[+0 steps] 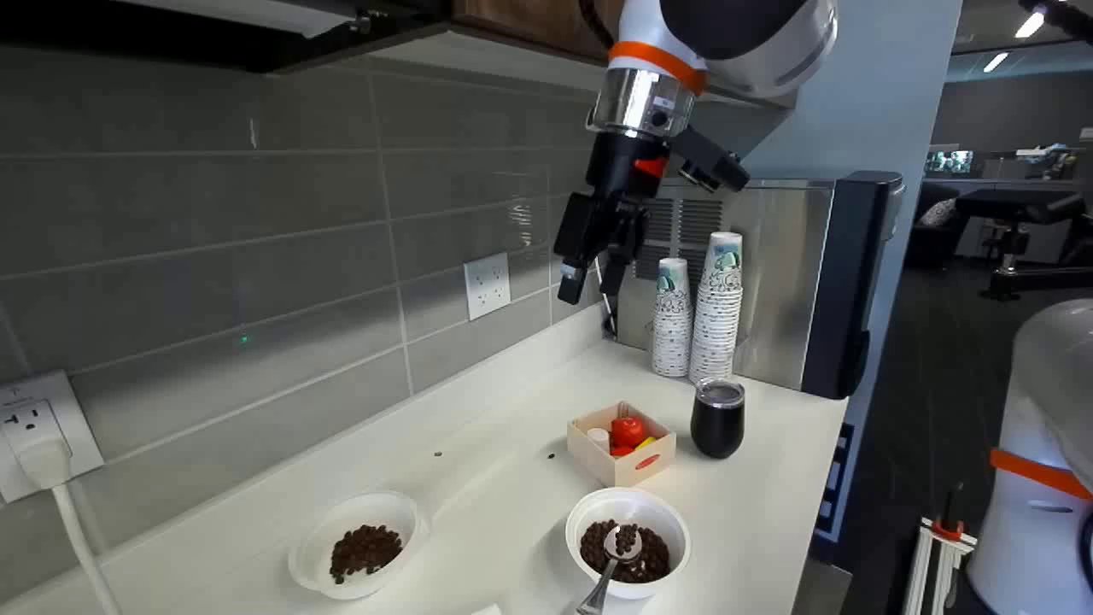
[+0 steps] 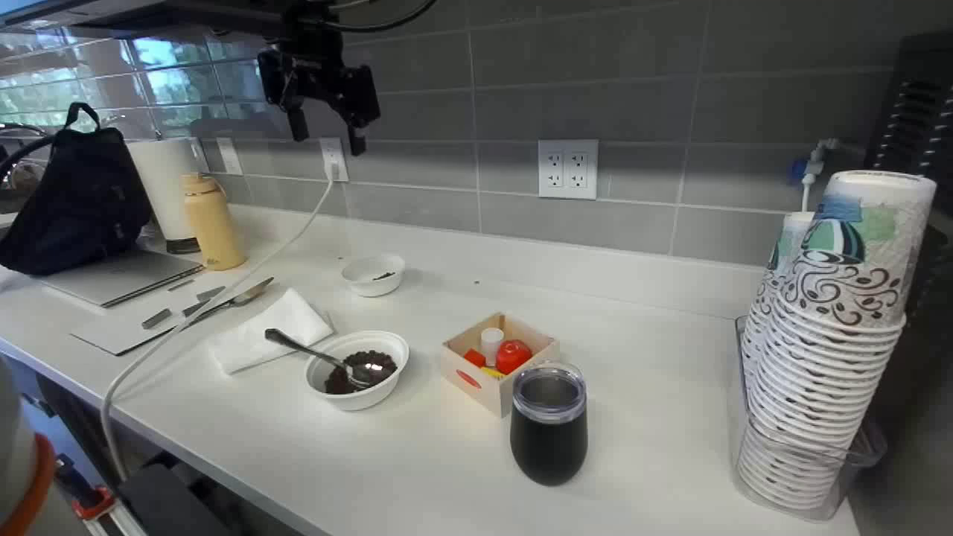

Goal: Open the left upper cabinet door.

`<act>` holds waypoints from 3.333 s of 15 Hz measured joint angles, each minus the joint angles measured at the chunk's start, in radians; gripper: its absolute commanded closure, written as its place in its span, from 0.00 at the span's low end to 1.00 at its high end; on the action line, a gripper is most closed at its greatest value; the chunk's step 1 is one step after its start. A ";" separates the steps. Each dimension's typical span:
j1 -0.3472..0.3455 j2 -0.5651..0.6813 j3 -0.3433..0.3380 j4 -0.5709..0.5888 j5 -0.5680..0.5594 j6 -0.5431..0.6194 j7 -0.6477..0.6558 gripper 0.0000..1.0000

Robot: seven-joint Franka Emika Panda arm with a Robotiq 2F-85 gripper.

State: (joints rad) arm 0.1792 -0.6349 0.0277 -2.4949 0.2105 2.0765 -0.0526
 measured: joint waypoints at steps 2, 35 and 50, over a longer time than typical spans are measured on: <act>0.000 -0.001 0.000 0.002 0.000 0.000 0.000 0.00; -0.416 -0.425 -0.153 0.132 -0.447 0.395 0.056 0.00; -0.865 -0.136 0.017 0.132 -0.437 1.028 0.159 0.00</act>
State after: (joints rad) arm -0.6859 -0.7714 0.0443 -2.3625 -0.2264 3.1047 0.1067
